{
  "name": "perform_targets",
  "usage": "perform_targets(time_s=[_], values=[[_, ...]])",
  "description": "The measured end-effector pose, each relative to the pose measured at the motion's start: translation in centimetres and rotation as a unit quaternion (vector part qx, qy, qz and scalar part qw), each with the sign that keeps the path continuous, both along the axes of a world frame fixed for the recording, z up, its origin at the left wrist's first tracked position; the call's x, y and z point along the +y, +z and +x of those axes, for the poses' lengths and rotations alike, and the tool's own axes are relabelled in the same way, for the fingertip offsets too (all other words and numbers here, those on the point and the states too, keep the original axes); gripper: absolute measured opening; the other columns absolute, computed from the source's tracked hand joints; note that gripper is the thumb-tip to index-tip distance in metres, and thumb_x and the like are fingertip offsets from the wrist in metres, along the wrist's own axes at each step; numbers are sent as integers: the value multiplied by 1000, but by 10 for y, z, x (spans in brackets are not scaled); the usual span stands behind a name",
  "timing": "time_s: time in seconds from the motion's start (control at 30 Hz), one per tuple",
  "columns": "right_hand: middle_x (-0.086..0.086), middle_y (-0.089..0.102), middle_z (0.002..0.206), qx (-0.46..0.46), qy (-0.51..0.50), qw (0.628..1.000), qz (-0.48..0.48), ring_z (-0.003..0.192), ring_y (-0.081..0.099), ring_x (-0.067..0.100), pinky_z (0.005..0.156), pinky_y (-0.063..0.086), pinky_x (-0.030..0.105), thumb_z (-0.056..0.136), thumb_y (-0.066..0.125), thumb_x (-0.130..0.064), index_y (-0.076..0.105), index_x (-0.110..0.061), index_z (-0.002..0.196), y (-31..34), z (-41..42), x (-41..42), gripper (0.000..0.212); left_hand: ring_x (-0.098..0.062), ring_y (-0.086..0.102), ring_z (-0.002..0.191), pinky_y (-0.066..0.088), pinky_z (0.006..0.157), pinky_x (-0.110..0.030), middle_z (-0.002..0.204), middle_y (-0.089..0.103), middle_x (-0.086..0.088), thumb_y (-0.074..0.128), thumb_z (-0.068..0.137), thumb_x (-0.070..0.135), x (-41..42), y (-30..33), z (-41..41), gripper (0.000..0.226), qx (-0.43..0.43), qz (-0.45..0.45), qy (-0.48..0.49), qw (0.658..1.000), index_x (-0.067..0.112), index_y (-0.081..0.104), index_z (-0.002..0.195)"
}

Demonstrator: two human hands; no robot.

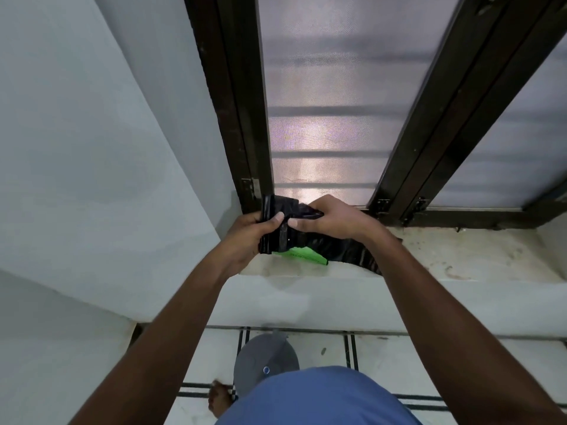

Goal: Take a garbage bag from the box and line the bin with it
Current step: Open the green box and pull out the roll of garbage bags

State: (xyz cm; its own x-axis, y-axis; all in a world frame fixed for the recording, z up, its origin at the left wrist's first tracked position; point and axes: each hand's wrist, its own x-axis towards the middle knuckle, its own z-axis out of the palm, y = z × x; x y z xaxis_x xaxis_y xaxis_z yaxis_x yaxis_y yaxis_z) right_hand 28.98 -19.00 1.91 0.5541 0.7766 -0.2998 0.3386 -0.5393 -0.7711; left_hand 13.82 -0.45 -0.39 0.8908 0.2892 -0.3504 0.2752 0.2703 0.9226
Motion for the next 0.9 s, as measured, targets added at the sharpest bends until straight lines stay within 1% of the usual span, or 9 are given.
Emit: perform_targets(time_s=[0.13,0.23,0.4,0.5,0.6,0.67,0.73,0.8,0.9], values=[[-6,58,64,-23,5,1000,-11,61,51,14,65,40,32,99,80,-50,72,-7,79,0,0,-2,48,-36,77,117,62,101,-47,124,80,-19,71,104,19,-5,-4,3,29,3,19,-3,1000,4,77,128],[9,60,70,-68,11,997,-44,66,53,20,65,39,34,102,77,-48,74,-3,87,4,-2,1,48,-37,76,115,61,104,-48,125,78,-21,72,104,15,-8,-8,7,26,7,25,15,1000,0,77,124],[2,69,77,-188,16,978,-85,74,66,24,65,49,36,105,71,-49,72,-21,82,11,-5,8,36,-30,76,101,60,103,-49,107,79,-15,74,100,14,-13,-7,14,17,-3,27,37,999,0,81,108],[-1,73,88,-259,-27,959,-114,81,68,24,67,51,36,106,70,-47,82,-23,102,5,1,6,27,-23,70,80,64,85,-42,83,72,-5,67,105,7,-11,-3,13,17,-8,12,34,999,4,77,91],[-4,77,91,-251,-144,953,-93,78,68,20,70,51,33,107,69,-48,84,-27,115,-9,27,-20,27,-13,69,70,60,64,-26,83,65,-6,60,108,6,1,7,6,21,-24,5,46,999,6,72,91],[-6,77,91,-201,-192,959,-52,80,72,22,74,59,38,105,67,-57,83,-29,120,-14,39,-31,34,-14,76,78,62,71,-26,95,74,-8,63,108,11,11,9,4,15,-32,5,64,997,5,76,103],[-2,80,92,-198,-198,960,-23,82,75,24,78,63,43,104,66,-63,84,-27,113,-14,41,-31,41,-23,80,102,64,89,-33,118,81,-12,67,106,16,12,7,6,22,-24,-14,81,996,3,77,122],[-4,80,94,-200,-195,960,7,86,75,22,79,62,41,102,66,-65,84,-27,108,-16,39,-28,42,-32,76,120,63,100,-41,131,78,-16,70,105,19,8,4,10,32,-10,-49,82,995,2,74,132],[-9,80,101,-164,-198,965,53,92,75,14,86,64,39,98,70,-63,83,-32,112,-23,37,-31,37,-38,69,131,55,113,-51,142,70,-23,70,104,25,1,-4,14,44,1,-86,68,994,1,69,141]])
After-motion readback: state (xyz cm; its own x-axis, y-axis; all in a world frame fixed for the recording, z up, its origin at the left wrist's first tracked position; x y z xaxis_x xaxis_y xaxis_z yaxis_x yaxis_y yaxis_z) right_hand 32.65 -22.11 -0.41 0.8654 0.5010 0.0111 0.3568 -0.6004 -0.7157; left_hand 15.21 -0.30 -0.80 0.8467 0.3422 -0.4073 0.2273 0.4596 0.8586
